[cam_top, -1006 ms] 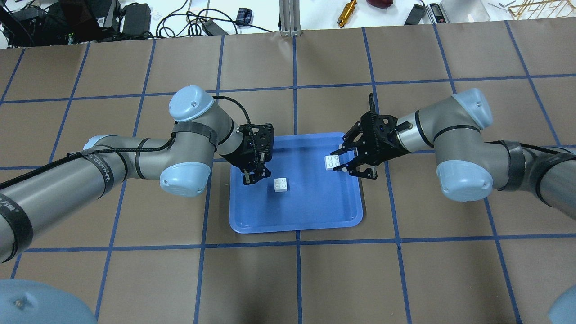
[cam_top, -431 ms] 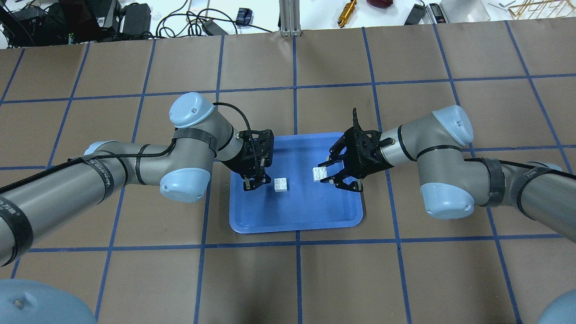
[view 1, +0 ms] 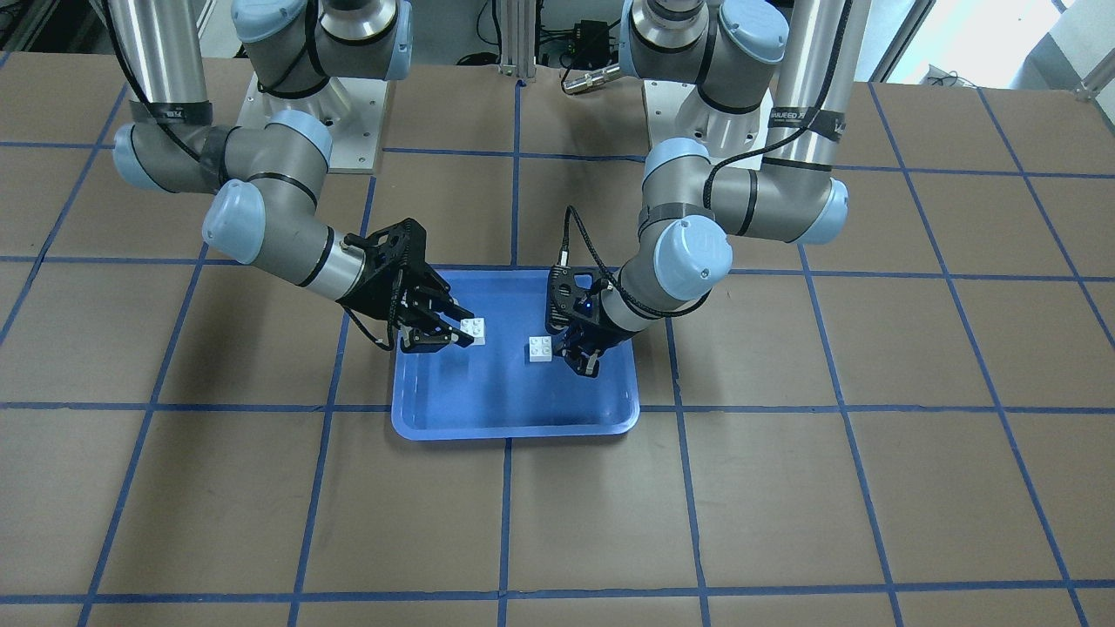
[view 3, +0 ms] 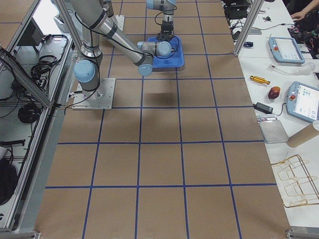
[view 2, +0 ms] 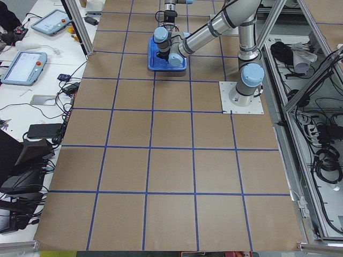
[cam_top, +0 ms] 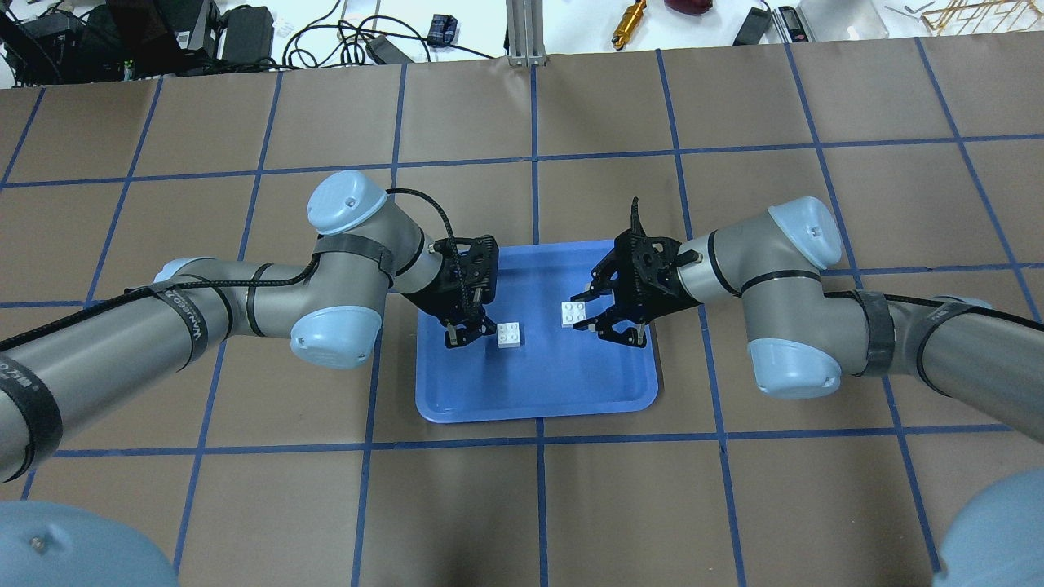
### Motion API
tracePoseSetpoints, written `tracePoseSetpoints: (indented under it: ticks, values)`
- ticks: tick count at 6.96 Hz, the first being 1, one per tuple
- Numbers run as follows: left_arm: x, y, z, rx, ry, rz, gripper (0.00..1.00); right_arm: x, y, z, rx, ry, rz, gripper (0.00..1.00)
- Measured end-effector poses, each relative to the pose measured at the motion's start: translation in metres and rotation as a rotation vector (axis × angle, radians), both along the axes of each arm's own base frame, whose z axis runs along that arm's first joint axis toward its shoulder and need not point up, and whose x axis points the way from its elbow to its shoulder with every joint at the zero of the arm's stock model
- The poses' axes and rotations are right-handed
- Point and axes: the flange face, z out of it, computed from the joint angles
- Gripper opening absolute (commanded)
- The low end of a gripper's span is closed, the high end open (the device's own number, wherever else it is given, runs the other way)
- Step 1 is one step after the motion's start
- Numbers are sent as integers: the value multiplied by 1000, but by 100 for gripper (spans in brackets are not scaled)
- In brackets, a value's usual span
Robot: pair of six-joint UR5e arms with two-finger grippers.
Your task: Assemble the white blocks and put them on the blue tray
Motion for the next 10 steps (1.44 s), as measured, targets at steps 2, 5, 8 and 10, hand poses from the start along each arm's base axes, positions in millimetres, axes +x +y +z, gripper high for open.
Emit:
tracePoseSetpoints:
  ticks: [2, 5, 8, 10]
  values:
    - [8, -4, 0, 0, 7, 13, 5, 13, -4, -16, 3, 21, -16, 0]
    - [25, -12, 1, 13, 89, 58, 5, 35, -3, -17, 21, 60, -26, 0]
    - [27, -1, -13, 23, 98, 64, 5, 44, -1, -23, 46, 61, -40, 0]
    - [22, 2, -15, 28, 127, 68, 6, 56, 4, -24, 54, 77, -53, 0]
